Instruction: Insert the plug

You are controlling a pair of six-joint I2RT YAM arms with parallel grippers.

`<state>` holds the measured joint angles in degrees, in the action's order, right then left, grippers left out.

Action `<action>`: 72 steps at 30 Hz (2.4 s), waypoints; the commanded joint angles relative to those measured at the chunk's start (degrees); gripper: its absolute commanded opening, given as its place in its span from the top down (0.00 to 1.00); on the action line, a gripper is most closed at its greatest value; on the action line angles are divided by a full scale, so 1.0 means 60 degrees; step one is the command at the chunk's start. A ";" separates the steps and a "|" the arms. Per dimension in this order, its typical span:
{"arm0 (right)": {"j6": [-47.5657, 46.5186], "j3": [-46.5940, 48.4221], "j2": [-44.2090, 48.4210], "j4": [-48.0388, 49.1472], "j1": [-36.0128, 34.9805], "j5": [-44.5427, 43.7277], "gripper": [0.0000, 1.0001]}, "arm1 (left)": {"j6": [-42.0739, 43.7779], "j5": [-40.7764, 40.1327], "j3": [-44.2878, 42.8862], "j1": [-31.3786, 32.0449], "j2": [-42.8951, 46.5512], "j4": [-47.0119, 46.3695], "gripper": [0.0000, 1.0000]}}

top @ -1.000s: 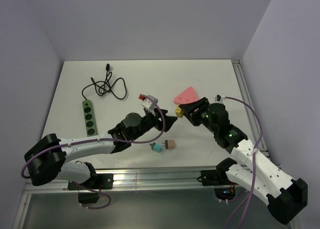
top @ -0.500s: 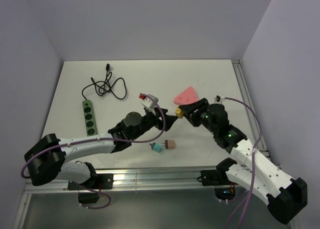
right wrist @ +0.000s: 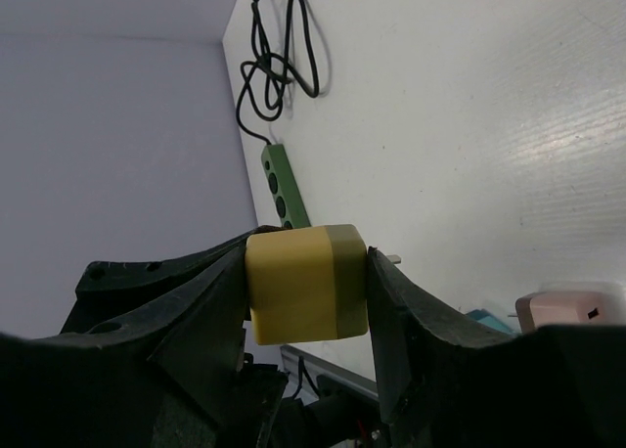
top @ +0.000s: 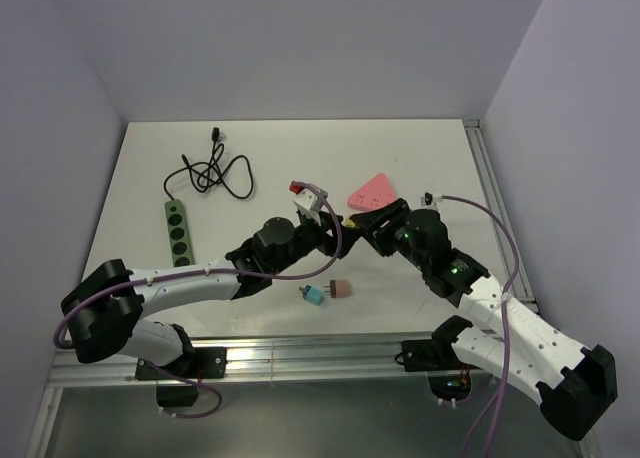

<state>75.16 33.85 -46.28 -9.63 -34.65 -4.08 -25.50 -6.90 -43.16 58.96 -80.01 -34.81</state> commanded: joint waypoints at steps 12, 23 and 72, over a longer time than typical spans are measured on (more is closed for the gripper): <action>-0.0396 0.0482 0.0243 0.0228 -0.0494 -0.0361 0.93 | 0.0031 0.0093 -0.0659 -0.0172 -0.0172 0.0557 0.82; -0.2781 0.0892 0.0258 0.0183 -0.0494 0.0122 0.27 | -0.0613 0.2084 0.0044 -0.1461 0.0897 0.0894 1.00; -0.5627 -0.0089 -0.0416 0.5325 -0.0479 0.6787 0.47 | -0.5228 0.7184 0.1846 -0.3718 0.4516 -0.0015 1.00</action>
<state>39.66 33.87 -48.25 18.57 -37.36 34.46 -57.91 35.33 -32.10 36.84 -54.61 -32.12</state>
